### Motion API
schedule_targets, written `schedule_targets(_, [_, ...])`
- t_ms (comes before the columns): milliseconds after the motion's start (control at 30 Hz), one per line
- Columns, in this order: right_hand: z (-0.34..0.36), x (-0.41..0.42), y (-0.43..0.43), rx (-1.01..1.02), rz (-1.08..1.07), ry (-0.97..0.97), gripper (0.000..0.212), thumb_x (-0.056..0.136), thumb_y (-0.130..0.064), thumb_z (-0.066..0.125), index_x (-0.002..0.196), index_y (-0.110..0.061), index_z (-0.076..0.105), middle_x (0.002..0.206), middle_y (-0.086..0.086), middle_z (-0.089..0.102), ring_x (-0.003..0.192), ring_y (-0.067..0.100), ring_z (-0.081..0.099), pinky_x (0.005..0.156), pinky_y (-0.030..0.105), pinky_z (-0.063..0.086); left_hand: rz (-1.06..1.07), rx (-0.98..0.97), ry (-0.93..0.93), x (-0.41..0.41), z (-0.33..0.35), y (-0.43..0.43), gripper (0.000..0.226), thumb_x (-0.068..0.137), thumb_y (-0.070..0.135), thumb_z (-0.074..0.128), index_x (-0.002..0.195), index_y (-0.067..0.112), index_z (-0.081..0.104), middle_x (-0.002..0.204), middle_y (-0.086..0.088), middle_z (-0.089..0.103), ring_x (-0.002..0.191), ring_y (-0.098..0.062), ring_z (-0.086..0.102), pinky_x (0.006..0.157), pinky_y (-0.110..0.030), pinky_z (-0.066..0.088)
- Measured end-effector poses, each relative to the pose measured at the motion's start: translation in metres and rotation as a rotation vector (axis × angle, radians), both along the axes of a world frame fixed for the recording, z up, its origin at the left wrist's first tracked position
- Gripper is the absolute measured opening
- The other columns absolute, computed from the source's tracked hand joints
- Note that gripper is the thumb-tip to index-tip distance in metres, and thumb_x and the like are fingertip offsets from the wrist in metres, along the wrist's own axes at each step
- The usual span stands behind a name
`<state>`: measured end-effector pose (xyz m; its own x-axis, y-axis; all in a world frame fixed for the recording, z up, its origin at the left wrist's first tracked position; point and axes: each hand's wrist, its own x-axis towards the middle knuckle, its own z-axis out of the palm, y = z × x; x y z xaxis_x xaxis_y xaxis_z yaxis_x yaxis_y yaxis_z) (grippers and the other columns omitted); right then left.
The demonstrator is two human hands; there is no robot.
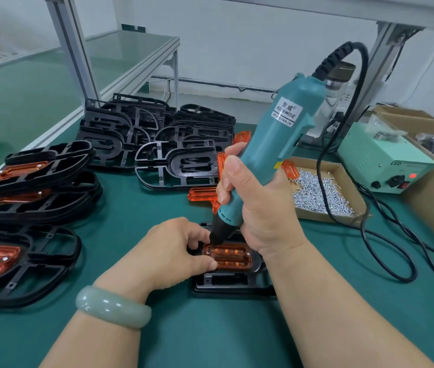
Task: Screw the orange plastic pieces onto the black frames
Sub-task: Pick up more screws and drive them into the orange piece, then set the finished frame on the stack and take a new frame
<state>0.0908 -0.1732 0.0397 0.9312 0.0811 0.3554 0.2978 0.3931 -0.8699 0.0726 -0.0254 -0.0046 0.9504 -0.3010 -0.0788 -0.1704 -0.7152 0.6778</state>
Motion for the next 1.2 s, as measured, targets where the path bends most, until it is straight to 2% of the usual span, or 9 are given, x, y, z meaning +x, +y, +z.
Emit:
schedule_targets(33, [0.001, 0.0, 0.001, -0.01, -0.002, -0.008, 0.011, 0.084, -0.018, 0.064, 0.093, -0.017, 0.057, 0.062, -0.005, 0.051, 0.05, 0.013, 0.047, 0.053, 0.023, 0.044, 0.004, 0.001, -0.002, 0.0, 0.0, 0.0, 0.028, 0.068, 0.04, 0.079, 0.07, 0.053, 0.055, 0.082, 0.011, 0.054, 0.08, -0.007, 0.053, 0.073, -0.022, 0.043])
schedule_targets(133, [0.009, 0.002, 0.001, 0.002, 0.003, -0.041, 0.008, 0.085, -0.018, 0.063, 0.092, -0.017, 0.058, 0.063, -0.004, 0.051, 0.049, 0.014, 0.048, 0.052, 0.024, 0.043, 0.019, -0.006, 0.005, 0.001, -0.001, -0.001, 0.024, 0.067, 0.038, 0.081, 0.081, 0.045, 0.062, 0.082, 0.01, 0.053, 0.078, -0.008, 0.053, 0.073, -0.023, 0.044])
schedule_targets(267, [0.015, 0.007, -0.004, 0.084, -0.029, -0.018, 0.006, 0.085, -0.02, 0.062, 0.088, -0.017, 0.057, 0.061, -0.006, 0.052, 0.048, 0.012, 0.047, 0.051, 0.023, 0.042, 0.019, -0.019, 0.019, 0.001, -0.001, 0.0, 0.033, 0.067, 0.038, 0.082, 0.089, 0.051, 0.061, 0.086, 0.011, 0.055, 0.084, -0.008, 0.055, 0.081, -0.026, 0.047])
schedule_targets(400, [0.012, 0.009, -0.013, 0.32, -0.06, 0.165, 0.024, 0.082, -0.033, 0.069, 0.085, -0.016, 0.053, 0.058, -0.005, 0.049, 0.046, 0.007, 0.046, 0.048, 0.02, 0.042, 0.012, -0.021, 0.018, 0.0, -0.001, 0.0, 0.033, 0.067, 0.039, 0.082, 0.086, 0.053, 0.059, 0.088, 0.012, 0.055, 0.086, -0.007, 0.055, 0.083, -0.026, 0.047])
schedule_targets(500, [0.009, 0.011, -0.029, 0.511, -0.081, 0.268, 0.028, 0.073, -0.043, 0.062, 0.084, -0.02, 0.053, 0.058, -0.009, 0.048, 0.047, 0.004, 0.046, 0.052, 0.019, 0.041, 0.012, -0.027, 0.019, -0.001, -0.001, 0.001, 0.032, 0.067, 0.039, 0.081, 0.083, 0.055, 0.058, 0.085, 0.013, 0.053, 0.082, -0.005, 0.054, 0.08, -0.022, 0.046])
schedule_targets(733, [-0.004, 0.012, -0.071, 0.806, -0.027, 0.348, 0.041, 0.07, -0.055, 0.058, 0.088, -0.019, 0.053, 0.062, -0.011, 0.048, 0.049, 0.001, 0.047, 0.054, 0.016, 0.044, 0.002, -0.027, 0.003, -0.001, -0.003, 0.003, 0.032, 0.068, 0.039, 0.08, 0.086, 0.056, 0.059, 0.084, 0.012, 0.053, 0.078, -0.003, 0.053, 0.073, -0.017, 0.042])
schedule_targets(1033, [-0.027, 0.006, -0.075, 0.935, 0.03, 0.375, 0.045, 0.073, -0.059, 0.055, 0.09, -0.018, 0.052, 0.064, -0.011, 0.047, 0.051, 0.001, 0.049, 0.055, 0.016, 0.047, -0.006, 0.021, -0.033, -0.002, -0.001, 0.002, 0.029, 0.069, 0.042, 0.078, 0.086, 0.056, 0.058, 0.084, 0.014, 0.054, 0.075, 0.002, 0.053, 0.069, -0.013, 0.04])
schedule_targets(1100, [-0.028, 0.006, -0.078, 0.949, 0.035, 0.373, 0.046, 0.074, -0.059, 0.054, 0.091, -0.017, 0.052, 0.063, -0.011, 0.047, 0.051, 0.001, 0.049, 0.055, 0.016, 0.048, 0.027, 0.009, -0.082, -0.003, 0.001, 0.0, 0.026, 0.07, 0.043, 0.077, 0.087, 0.053, 0.06, 0.083, 0.015, 0.056, 0.074, 0.008, 0.051, 0.066, -0.009, 0.036])
schedule_targets(1200, [-0.029, 0.006, -0.086, 0.965, 0.031, 0.348, 0.047, 0.075, -0.059, 0.053, 0.091, -0.016, 0.052, 0.064, -0.011, 0.046, 0.05, 0.001, 0.049, 0.055, 0.015, 0.047, 0.055, -0.032, -0.208, -0.005, 0.007, -0.011, 0.026, 0.071, 0.046, 0.074, 0.095, 0.048, 0.064, 0.087, 0.019, 0.057, 0.086, 0.013, 0.05, 0.071, -0.005, 0.036])
